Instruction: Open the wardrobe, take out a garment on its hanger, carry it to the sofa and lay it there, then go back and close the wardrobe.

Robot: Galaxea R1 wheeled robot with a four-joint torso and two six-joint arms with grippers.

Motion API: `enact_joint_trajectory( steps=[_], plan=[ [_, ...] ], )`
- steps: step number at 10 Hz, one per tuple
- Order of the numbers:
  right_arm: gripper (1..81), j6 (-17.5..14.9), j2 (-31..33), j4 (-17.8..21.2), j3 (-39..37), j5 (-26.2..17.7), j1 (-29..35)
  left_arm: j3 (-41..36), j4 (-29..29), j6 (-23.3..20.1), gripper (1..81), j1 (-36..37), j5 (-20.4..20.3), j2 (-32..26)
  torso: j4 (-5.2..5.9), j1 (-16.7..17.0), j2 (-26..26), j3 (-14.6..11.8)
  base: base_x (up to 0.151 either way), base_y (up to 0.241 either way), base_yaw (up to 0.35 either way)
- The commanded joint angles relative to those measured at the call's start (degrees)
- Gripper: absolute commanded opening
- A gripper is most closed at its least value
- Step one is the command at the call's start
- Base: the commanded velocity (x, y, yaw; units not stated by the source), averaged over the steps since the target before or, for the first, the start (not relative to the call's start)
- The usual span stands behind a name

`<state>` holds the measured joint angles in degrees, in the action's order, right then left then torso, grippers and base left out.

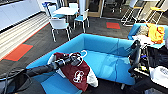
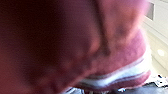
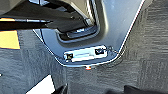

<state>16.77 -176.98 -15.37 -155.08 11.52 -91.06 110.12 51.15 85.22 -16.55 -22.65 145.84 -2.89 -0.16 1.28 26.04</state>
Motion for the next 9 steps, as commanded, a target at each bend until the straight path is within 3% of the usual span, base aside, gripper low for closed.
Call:
enact_joint_trajectory(
  steps=[1, 8, 9],
  plan=[
    [81.1, 0.1, -0.33, -0.45, 0.05, -4.05, -1.1, -0.17, 3.77, -1.2, 1.0, 7.11, -1.08, -3.52, 0.0, 0.0, 0.0, 0.0, 0.0, 0.0, 0.0],
    [81.1, 0.1, -0.33, -0.45, 0.05, -4.05, -1.19, 5.99, 10.2, -1.38, 1.0, -4.76, -3.01, -9.94, 0.0, 0.0, 0.02, 0.0, 0.0, 0.0, 0.0],
    [81.1, 0.1, -0.33, -0.45, 0.05, -4.05, -1.19, 5.99, 10.2, -1.38, 81.1, -5.2, -3.01, -10.12, 0.0, 0.0, 0.02, 0.0, 0.0, 0.0, 0.0]
  ],
)
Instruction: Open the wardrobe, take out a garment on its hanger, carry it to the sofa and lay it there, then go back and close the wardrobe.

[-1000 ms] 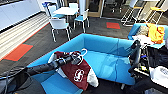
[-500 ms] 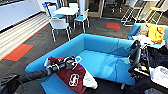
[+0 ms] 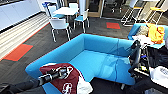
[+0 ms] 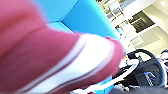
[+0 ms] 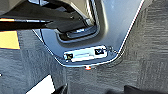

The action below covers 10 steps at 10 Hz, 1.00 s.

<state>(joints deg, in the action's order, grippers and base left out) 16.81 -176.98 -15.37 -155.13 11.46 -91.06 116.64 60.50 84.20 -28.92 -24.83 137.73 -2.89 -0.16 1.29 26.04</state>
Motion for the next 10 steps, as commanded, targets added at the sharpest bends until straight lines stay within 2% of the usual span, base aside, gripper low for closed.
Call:
enact_joint_trajectory(
  steps=[1, 4, 5, 8, 10],
  plan=[
    [81.1, 0.06, -0.33, -0.45, 0.1, -3.99, -1.19, -0.8, 1.29, -0.35, 81.1, 6.72, -0.83, -2.1, 0.0, 0.0, 0.0, 0.0, 0.0, 0.0, 0.0],
    [81.1, 0.06, -0.33, -0.45, 0.1, -3.99, -1.18, 0.78, 4.89, -0.62, 81.1, 3.83, -0.04, -1.49, 0.0, 0.0, 0.0, 0.0, 0.0, 0.0, 0.0],
    [81.1, 0.06, -0.33, -0.45, 0.1, -3.99, -1.19, 3.85, 6.12, -0.62, 81.1, 1.37, 0.05, -1.22, 0.0, 0.0, 0.0, 0.0, 0.0, 0.0, 0.0],
    [81.1, 0.06, -0.24, -0.71, 0.1, -3.9, -1.19, 19.15, 5.42, -0.97, 81.1, -5.66, -0.92, 0.62, 0.0, 0.0, 0.0, 0.0, 0.0, 0.0, 0.0],
    [81.1, 0.06, -0.24, -0.71, 0.1, -3.81, -1.36, 26.89, 5.15, -0.79, 81.1, -10.06, -3.38, 2.2, 0.0, 0.02, 0.0, 0.0, 0.0, 0.0, 0.0]
  ],
)
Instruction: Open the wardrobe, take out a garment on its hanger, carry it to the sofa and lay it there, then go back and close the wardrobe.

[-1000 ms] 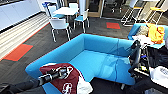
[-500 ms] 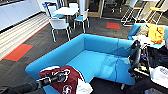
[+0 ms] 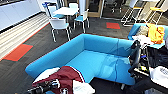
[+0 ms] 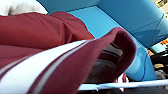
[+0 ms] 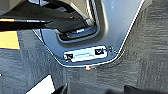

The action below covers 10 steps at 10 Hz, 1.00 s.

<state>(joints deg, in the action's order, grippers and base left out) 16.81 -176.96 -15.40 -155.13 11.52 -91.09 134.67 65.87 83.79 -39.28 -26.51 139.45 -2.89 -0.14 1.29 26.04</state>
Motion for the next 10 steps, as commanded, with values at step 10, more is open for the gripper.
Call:
enact_joint_trajectory(
  steps=[10],
  plan=[
    [81.1, 0.06, -0.35, -0.42, -0.78, -3.52, -1.07, 37.25, 0.14, -6.34, 81.1, -28.07, -4.25, 15.07, 0.0, 0.04, 0.02, -0.07, 0.0, 0.0, 0.0]
  ],
)
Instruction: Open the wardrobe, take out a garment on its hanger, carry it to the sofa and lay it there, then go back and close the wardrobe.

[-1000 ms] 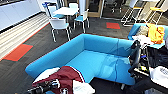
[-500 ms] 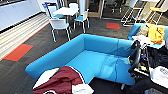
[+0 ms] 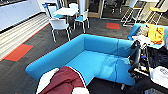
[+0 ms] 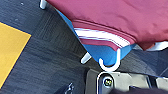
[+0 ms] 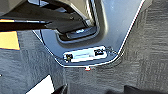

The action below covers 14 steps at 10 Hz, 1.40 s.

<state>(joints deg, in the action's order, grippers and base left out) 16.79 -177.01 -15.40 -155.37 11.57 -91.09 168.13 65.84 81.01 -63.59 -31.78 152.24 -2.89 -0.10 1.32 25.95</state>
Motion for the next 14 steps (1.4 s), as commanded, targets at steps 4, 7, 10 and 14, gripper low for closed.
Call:
enact_joint_trajectory(
  steps=[4, 7, 10, 14],
  plan=[
    [81.1, 0.44, -0.3, -0.42, -1.07, -3.31, -0.72, 3.52, 3.59, -15.53, 81.1, -13.44, 0.4, 5.1, 0.0, 0.0, 0.0, -4.44, 0.0, 0.0, 0.0],
    [81.1, 0.44, -0.74, -0.51, -1.07, -3.22, -0.55, 3.44, 13.15, -16.93, 81.1, -16.35, 0.58, 8.43, 0.0, 0.1, 0.11, -3.72, 0.0, 0.0, 0.0],
    [81.1, 0.44, -0.74, -0.51, -1.5, -3.13, -0.55, 3.52, 16.25, -16.93, 81.1, -18.64, 1.28, 11.51, 0.0, 0.1, 0.13, -9.24, 0.0, 0.0, 0.0],
    [81.1, 0.09, -0.83, -0.69, -1.5, -3.22, -0.37, 3.43, 15.81, -16.85, 81.1, -19.95, 9.54, 17.32, 0.0, 0.1, 0.22, -11.33, 0.0, 0.0, 0.0]
  ],
)
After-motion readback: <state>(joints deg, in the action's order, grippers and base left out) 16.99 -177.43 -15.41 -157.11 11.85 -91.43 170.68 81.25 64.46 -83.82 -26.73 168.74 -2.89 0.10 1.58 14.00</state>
